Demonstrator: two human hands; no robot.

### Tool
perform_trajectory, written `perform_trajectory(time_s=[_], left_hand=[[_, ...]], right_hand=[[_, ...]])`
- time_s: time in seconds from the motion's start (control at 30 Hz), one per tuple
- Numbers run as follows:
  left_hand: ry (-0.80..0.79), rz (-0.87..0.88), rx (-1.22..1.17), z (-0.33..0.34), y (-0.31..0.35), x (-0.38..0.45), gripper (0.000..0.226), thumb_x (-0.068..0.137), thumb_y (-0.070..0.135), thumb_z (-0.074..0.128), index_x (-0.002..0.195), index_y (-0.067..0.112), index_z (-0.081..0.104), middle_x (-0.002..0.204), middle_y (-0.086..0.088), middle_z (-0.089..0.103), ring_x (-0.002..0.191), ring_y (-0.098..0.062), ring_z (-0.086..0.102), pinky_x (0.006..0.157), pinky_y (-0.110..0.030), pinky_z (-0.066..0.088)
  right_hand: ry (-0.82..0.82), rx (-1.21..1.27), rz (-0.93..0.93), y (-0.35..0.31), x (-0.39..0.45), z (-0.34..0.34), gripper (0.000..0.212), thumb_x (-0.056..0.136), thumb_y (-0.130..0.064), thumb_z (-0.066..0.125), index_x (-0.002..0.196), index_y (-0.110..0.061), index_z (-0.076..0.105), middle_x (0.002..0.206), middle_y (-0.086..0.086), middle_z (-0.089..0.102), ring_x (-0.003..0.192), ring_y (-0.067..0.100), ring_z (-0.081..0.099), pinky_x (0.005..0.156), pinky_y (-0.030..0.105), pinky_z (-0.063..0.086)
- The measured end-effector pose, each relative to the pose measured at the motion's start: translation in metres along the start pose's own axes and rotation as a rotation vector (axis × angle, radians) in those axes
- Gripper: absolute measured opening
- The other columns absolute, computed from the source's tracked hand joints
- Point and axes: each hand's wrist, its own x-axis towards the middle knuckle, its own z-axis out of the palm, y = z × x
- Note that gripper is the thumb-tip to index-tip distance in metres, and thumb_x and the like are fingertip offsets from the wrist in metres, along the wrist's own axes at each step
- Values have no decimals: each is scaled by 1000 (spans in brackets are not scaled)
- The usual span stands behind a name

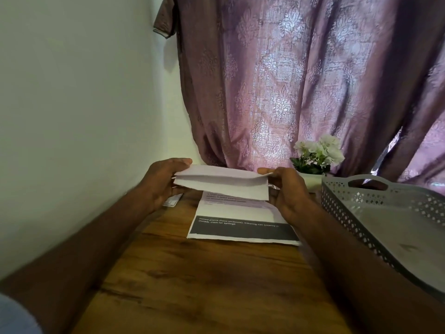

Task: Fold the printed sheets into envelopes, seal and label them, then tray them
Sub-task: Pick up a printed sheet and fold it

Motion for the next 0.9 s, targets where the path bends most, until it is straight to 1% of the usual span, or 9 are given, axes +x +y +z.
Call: perform_trajectory(time_s=[0.07,0.17,0.33,0.43,0.5,0.57,0.67,0.77,0.9], left_hand=[[14,23,35,1,-2,0,22,100,13,63,119,16,73,112,-10,75,105,-27,71,73,-36,63],[37,34,37,3,-4,0,25,101,18,65,126,17,68,114,-8,75,105,-28,72,70,-35,65],[78,22,10,7,-7,0,28,96,25,71,120,9,69,111,-14,76,102,-32,74,72,-37,66],[128,34,1,8,-6,1,20,97,22,71,112,9,70,109,-14,76,102,-32,73,74,-40,65],[129,31,22,9,-6,0,25,99,25,67,118,9,67,112,-13,76,103,-32,73,81,-42,63],[135,27,32,14,-6,-4,25,101,27,64,119,9,66,111,-12,77,102,-32,74,84,-42,62],[192,55,-4,24,-5,-12,17,102,29,63,99,13,68,104,-12,77,100,-32,73,92,-47,61],[227,178,165,28,-9,-21,25,99,35,68,84,15,69,95,-9,76,96,-30,72,94,-53,59],[296,269,328,23,-14,-32,24,95,37,72,77,21,70,88,6,70,90,-16,64,91,-46,54]], right_hand=[[-15,5,-18,0,-1,2,16,90,-14,65,102,-8,74,100,12,75,86,26,71,65,35,60],[-30,-7,-57,0,3,4,28,91,-11,72,118,-18,69,108,9,73,97,27,70,61,32,58],[32,-103,-46,8,8,5,36,79,4,81,109,-13,73,111,17,74,97,35,73,85,51,62],[93,-89,-69,4,4,4,34,79,3,81,110,-9,72,102,13,75,91,29,74,79,42,63],[130,-58,-106,3,3,2,33,81,1,81,110,-9,71,100,12,74,88,24,73,68,34,62],[183,-58,-140,4,4,1,21,84,-4,79,103,-11,74,100,10,74,89,23,70,68,34,61],[291,-180,-224,7,2,5,8,88,-12,76,87,-20,75,92,3,73,89,20,66,83,38,60],[370,-308,-342,10,-4,11,7,89,-16,73,89,-22,77,83,-6,71,86,16,65,80,31,54],[403,-509,-475,12,-21,19,12,89,-22,71,99,-20,77,83,-2,74,83,21,70,74,32,55]])
